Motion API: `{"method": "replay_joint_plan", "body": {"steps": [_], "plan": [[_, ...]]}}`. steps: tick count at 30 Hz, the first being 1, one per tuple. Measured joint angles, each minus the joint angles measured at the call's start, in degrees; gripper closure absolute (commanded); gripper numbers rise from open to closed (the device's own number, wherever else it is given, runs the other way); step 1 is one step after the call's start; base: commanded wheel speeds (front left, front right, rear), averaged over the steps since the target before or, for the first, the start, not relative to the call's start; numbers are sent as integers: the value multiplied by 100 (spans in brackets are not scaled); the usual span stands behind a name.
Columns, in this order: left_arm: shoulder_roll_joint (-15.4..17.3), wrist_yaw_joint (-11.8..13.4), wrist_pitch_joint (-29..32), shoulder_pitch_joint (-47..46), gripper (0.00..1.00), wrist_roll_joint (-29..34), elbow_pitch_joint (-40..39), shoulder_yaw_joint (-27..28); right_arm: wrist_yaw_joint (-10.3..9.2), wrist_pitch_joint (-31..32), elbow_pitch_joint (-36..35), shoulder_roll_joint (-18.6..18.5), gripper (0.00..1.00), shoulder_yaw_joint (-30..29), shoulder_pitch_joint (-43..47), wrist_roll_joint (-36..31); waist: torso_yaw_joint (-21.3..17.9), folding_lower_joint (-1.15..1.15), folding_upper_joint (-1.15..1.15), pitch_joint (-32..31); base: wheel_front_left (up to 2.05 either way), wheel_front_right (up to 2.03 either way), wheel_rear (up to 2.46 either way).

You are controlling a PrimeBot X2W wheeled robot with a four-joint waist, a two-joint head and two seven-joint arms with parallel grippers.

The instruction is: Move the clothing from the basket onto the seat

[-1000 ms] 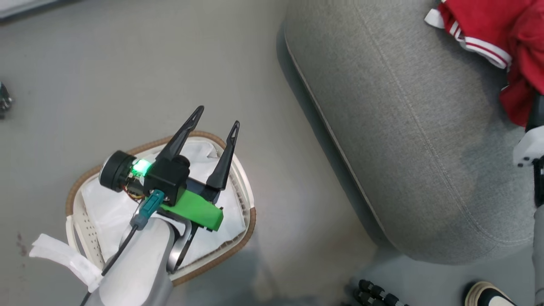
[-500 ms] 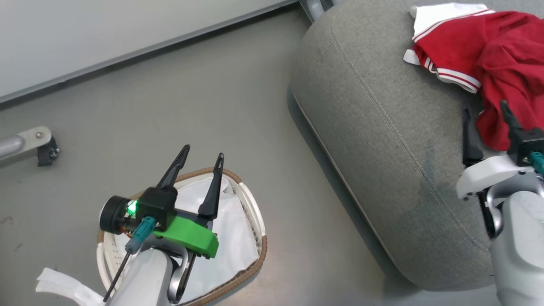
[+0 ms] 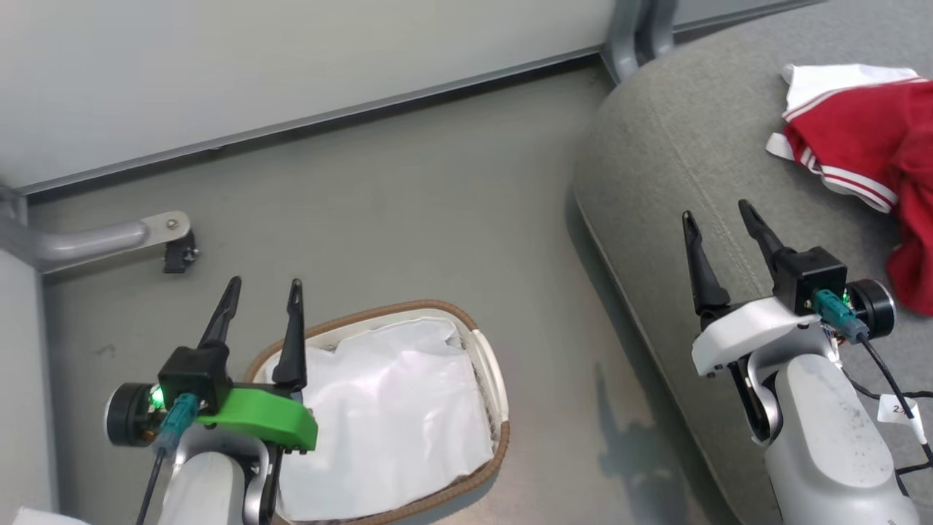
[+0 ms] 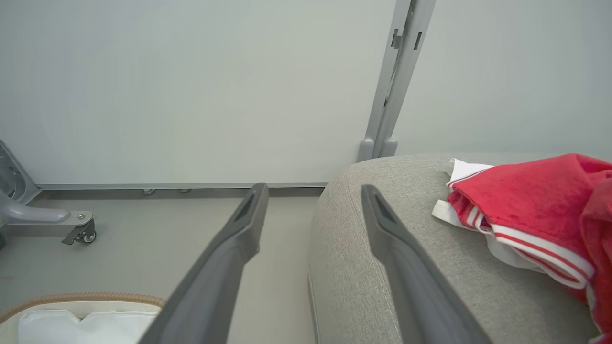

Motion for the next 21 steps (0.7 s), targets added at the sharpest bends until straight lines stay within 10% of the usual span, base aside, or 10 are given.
{"method": "replay_joint_plan", "body": {"steps": [21], "plan": [[-99, 116, -1, 1082, 0, -126, 249, 1074, -1, 0, 119, 22, 0, 200, 1077, 699, 806, 0, 0, -814, 0, 0, 0]]}}
